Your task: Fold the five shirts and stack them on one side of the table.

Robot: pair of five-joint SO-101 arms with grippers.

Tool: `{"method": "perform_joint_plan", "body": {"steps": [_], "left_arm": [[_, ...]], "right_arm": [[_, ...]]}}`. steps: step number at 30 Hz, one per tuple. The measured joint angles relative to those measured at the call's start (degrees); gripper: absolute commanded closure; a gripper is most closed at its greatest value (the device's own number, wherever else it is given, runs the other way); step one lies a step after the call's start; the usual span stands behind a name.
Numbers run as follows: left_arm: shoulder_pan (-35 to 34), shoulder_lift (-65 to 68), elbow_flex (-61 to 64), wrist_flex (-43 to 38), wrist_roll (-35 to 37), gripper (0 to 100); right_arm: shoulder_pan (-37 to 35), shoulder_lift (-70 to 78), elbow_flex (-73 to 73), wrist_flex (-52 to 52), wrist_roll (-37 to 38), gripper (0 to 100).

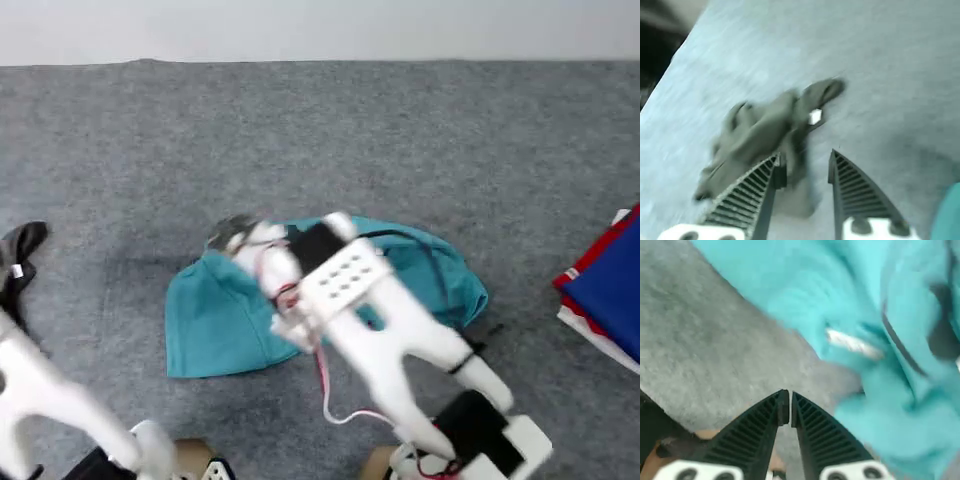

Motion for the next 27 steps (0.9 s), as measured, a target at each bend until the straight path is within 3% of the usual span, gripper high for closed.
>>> {"method": "perform_joint_plan", "body": {"steps": [4,8,15,18,27], "left_arm": [[-8.5,0.0,0.0,2.1,-1.1,86],[-12.5,0.0,0.0,3.0,-2.3,86],[-13.3,0.0,0.0,5.4,-3.1,86],[-13.3,0.0,0.0,6.2,-3.1,86],[-13.3,0.0,0.0,8.9,-3.1,86]], "right_arm": [[-5.6,3.9,0.0,-6.1,0.0,85.7],[-9.5,7.4,0.0,-12.6,0.0,85.5],[-14.6,13.5,-1.1,-20.0,0.0,82.2],[-16.8,16.9,-4.9,-20.6,0.0,77.6],[-17.9,31.3,-21.9,-18.3,0.0,77.8]]}}
